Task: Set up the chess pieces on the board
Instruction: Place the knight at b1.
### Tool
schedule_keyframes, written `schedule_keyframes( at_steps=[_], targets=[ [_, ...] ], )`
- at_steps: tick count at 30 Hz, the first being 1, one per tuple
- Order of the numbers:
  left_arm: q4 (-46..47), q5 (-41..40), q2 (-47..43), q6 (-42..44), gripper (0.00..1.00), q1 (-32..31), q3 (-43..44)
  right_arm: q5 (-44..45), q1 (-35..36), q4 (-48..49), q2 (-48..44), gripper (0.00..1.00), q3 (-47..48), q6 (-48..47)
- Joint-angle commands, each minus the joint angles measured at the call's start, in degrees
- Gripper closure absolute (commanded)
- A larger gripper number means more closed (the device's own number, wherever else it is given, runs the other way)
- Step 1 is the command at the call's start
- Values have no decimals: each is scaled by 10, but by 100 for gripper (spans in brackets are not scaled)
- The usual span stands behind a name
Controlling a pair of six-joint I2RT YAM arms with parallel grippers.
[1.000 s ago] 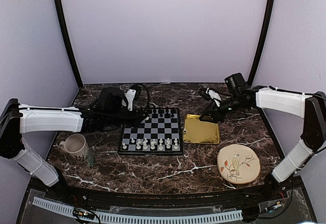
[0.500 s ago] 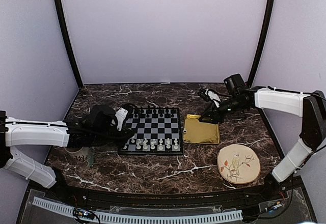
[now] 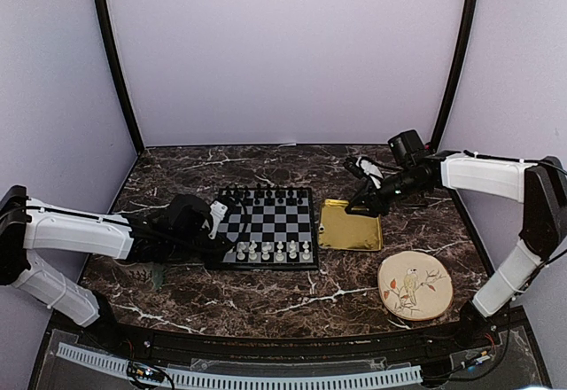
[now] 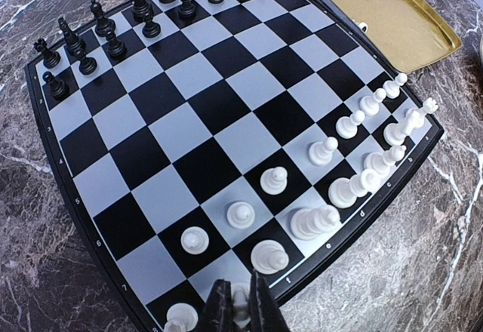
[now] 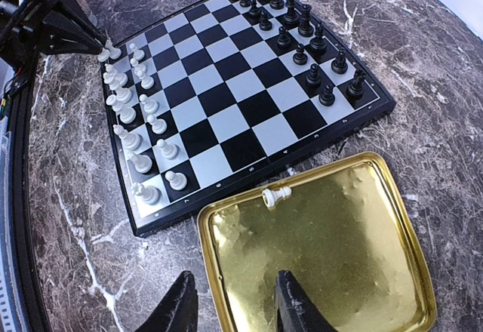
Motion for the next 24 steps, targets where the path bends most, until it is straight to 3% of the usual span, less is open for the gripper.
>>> schedule_keyframes(
  at_steps=[1, 24],
  targets=[
    [15, -7, 13, -9, 100, -2, -8, -12, -1, 4, 5, 65, 6, -2],
    [15, -13, 56, -25, 100, -3, -3, -16, -1, -2, 5, 66, 9, -7]
  ],
)
